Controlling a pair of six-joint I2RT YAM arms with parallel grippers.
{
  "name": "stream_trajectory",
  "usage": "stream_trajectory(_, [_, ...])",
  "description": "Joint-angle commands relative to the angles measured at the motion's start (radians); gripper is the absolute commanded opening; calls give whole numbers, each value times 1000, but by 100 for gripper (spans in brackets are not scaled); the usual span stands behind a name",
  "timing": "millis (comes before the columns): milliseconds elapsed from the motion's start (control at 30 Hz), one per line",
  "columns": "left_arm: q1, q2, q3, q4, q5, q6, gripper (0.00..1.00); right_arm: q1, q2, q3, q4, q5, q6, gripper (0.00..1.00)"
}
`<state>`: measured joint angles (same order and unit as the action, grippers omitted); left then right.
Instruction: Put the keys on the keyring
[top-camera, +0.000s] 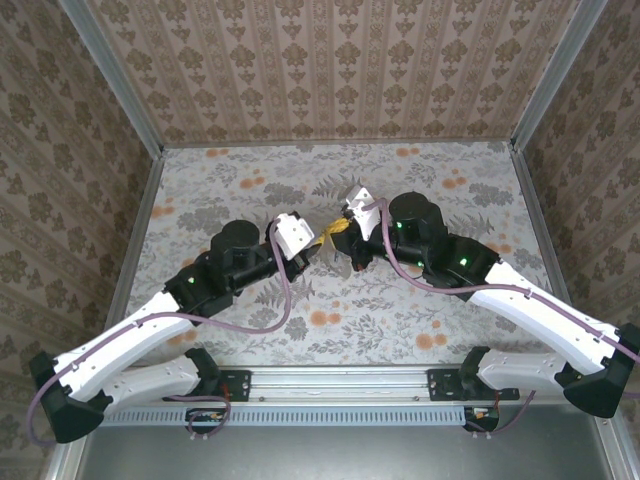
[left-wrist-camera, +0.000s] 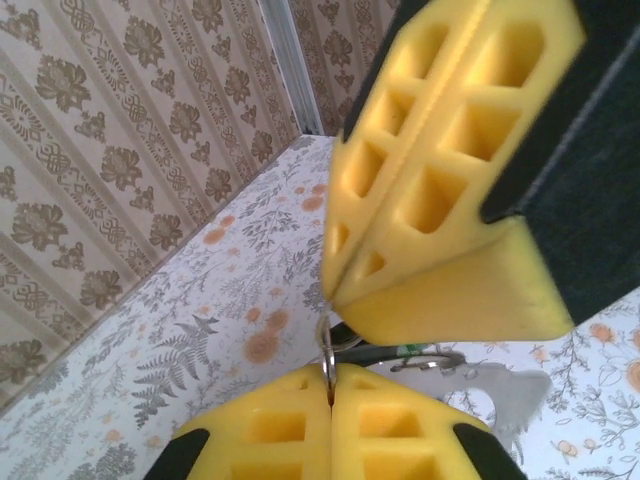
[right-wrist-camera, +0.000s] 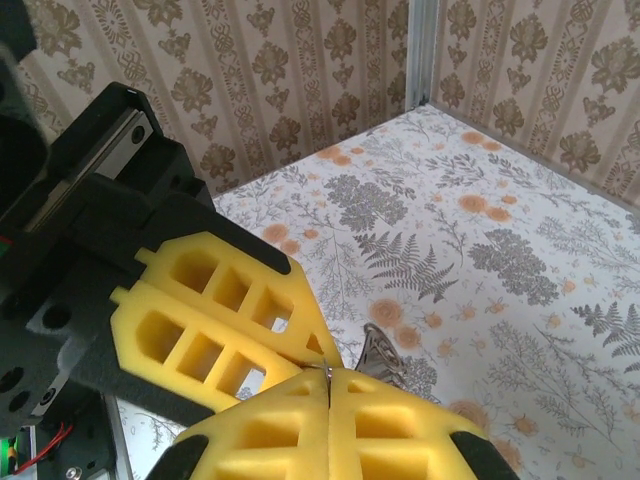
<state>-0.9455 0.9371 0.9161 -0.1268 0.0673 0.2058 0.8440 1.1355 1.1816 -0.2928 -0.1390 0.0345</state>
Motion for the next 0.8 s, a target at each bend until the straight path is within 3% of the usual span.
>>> stream_trajectory(0, [13, 2, 5, 21, 19, -1, 0, -1, -18, -13, 44, -28, 18, 0])
stream_trajectory(300, [24, -60, -15, 6, 133, 77, 0, -7, -28, -14, 12, -12, 22, 0])
stream_trajectory(767, [24, -142, -57, 48, 193, 121, 0, -31, -24, -12, -8, -7, 56, 0])
